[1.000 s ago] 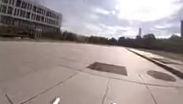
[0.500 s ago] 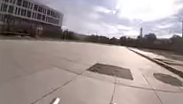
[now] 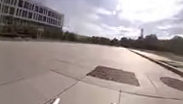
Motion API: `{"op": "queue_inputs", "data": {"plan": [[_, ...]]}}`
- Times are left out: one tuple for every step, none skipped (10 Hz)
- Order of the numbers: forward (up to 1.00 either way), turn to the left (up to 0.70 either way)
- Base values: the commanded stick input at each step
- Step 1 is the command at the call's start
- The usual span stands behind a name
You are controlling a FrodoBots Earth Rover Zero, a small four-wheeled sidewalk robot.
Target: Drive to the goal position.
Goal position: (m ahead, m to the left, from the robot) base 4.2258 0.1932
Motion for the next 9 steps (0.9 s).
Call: {"op": "queue_inputs", "data": {"plan": [[0.5, 0.0], [0.5, 0.0], [0.5, 0.0], [0.5, 0.0], [0.5, 0.0], [0.5, 0.0], [0.5, 0.0], [0.5, 0.0], [0.5, 0.0]]}}
